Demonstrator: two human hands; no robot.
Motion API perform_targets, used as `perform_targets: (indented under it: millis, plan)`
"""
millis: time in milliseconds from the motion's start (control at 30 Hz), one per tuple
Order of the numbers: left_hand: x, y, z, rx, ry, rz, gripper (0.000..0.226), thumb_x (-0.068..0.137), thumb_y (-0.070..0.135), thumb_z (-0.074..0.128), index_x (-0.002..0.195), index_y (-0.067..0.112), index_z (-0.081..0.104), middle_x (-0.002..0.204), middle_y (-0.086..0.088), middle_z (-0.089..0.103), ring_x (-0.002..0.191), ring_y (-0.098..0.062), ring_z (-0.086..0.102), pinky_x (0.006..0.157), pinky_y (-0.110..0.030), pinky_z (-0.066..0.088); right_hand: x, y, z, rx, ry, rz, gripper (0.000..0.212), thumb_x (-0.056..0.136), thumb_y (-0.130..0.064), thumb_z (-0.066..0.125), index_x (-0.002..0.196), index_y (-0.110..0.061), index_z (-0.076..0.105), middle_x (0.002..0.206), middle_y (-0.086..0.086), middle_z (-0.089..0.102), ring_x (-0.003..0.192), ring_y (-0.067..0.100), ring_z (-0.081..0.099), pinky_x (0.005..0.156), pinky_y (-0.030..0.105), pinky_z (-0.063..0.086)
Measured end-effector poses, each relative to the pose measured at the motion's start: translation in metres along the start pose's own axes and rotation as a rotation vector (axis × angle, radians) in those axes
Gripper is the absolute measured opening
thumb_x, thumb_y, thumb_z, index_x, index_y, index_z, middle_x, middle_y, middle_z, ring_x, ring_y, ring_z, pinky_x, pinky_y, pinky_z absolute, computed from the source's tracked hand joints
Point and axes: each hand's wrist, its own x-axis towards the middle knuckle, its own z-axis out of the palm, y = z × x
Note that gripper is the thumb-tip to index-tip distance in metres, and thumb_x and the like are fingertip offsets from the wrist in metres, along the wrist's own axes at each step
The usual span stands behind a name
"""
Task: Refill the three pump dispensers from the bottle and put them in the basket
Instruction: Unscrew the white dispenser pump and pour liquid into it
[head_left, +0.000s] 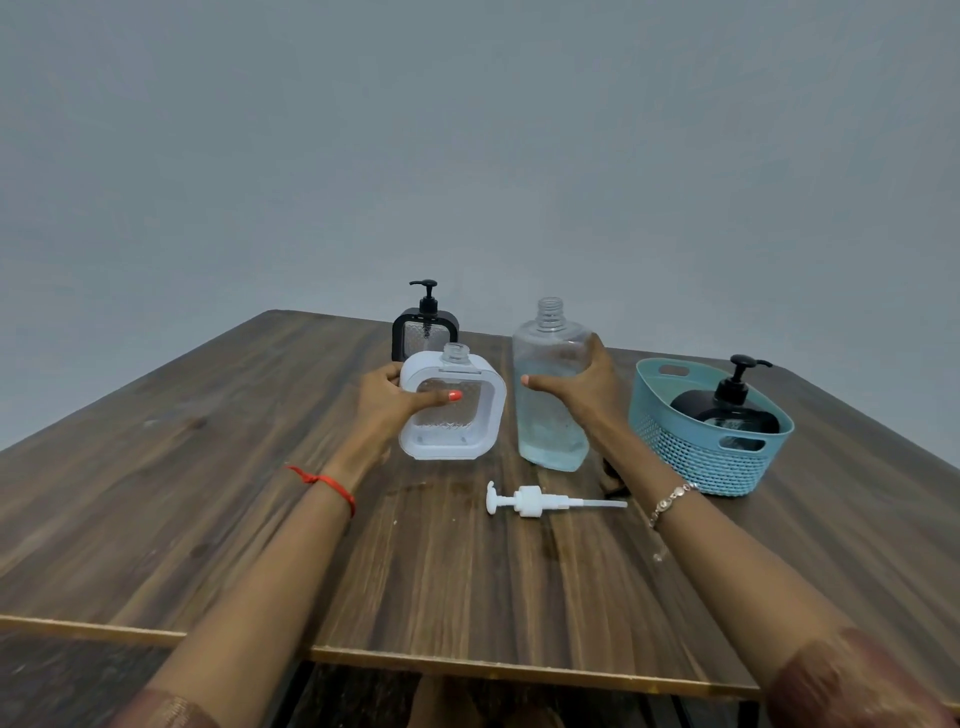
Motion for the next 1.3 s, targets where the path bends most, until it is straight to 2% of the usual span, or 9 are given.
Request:
perform_targets:
  millis: [67,133,233,400,533,767,933,1300]
  plan:
    - [0.001,0.001,0.0,0.032,0.019,0.025,0.049,0.055,0.006,0.087,0.099,0.006,0.064,0.088,-0.006,0.068,0.077,-0.018,0.064,0.065,-0.024,0.055,0.002,-0.01,-0.001,-0.104,-0.02,-0.077,0.061,0.059,-0.014,0.086,0.108,-0.015,0.049,0.1,-0.005,0.056,0.09,0.009,0.052,0.059,-0.004,0.036]
    - [0.001,0.004,0.002,0.065,0.038,0.045,0.051,0.053,0.009,0.088,0.098,0.008,0.064,0.089,-0.004,0.067,0.079,-0.019,0.063,0.071,-0.031,0.055,0.008,-0.018,-0.004,-0.204,-0.031,-0.168,0.062,0.058,-0.017,0.086,0.107,-0.017,0.047,0.097,-0.005,0.058,0.088,0.012,0.054,0.061,0.001,0.038]
    - [-0.003,0.009,0.007,0.1,0.091,0.089,0.05,0.054,0.012,0.089,0.095,0.012,0.061,0.084,0.002,0.064,0.075,-0.016,0.061,0.067,-0.027,0.052,0.011,-0.026,-0.008,-0.363,-0.024,-0.248,0.073,0.054,-0.026,0.086,0.116,-0.021,0.047,0.101,-0.003,0.062,0.089,0.021,0.06,0.072,0.029,0.049]
    - [-0.015,0.017,0.02,0.171,0.198,0.174,0.055,0.057,0.019,0.088,0.099,0.013,0.055,0.09,0.001,0.06,0.079,-0.016,0.057,0.06,-0.021,0.045,0.003,-0.034,-0.017,-0.544,-0.037,-0.324,0.075,0.059,-0.028,0.08,0.126,-0.019,0.046,0.111,0.002,0.062,0.095,0.026,0.06,0.081,0.043,0.05]
    - [-0.022,0.02,0.028,0.262,0.257,0.219,0.058,0.056,0.025,0.088,0.102,0.013,0.054,0.094,0.0,0.059,0.085,-0.021,0.057,0.073,-0.037,0.05,-0.005,-0.035,-0.021,-0.669,-0.06,-0.344,0.075,0.063,-0.023,0.075,0.131,-0.016,0.044,0.117,0.006,0.06,0.102,0.031,0.057,0.084,0.043,0.045]
    - [-0.029,0.017,0.034,0.279,0.23,0.28,0.066,0.056,0.024,0.088,0.111,0.011,0.055,0.098,0.0,0.057,0.091,-0.022,0.057,0.076,-0.038,0.052,-0.006,-0.034,-0.025,-0.838,-0.078,-0.395,0.073,0.069,-0.022,0.07,0.136,-0.017,0.041,0.121,0.008,0.058,0.104,0.033,0.054,0.086,0.041,0.038]
    - [-0.03,0.014,0.037,0.258,0.21,0.294,0.067,0.054,0.021,0.089,0.111,0.01,0.055,0.098,0.001,0.057,0.091,-0.02,0.056,0.071,-0.031,0.046,-0.004,-0.033,-0.027,-0.906,-0.067,-0.427,0.072,0.069,-0.02,0.069,0.135,-0.018,0.042,0.121,0.006,0.058,0.1,0.032,0.054,0.084,0.04,0.037]
    - [-0.029,0.008,0.038,0.246,0.192,0.266,0.066,0.053,0.021,0.089,0.109,0.01,0.056,0.097,0.0,0.058,0.089,-0.02,0.056,0.071,-0.029,0.047,-0.005,-0.03,-0.031,-0.946,-0.046,-0.505,0.068,0.071,-0.011,0.066,0.135,-0.018,0.043,0.122,0.007,0.058,0.101,0.033,0.054,0.083,0.04,0.037]
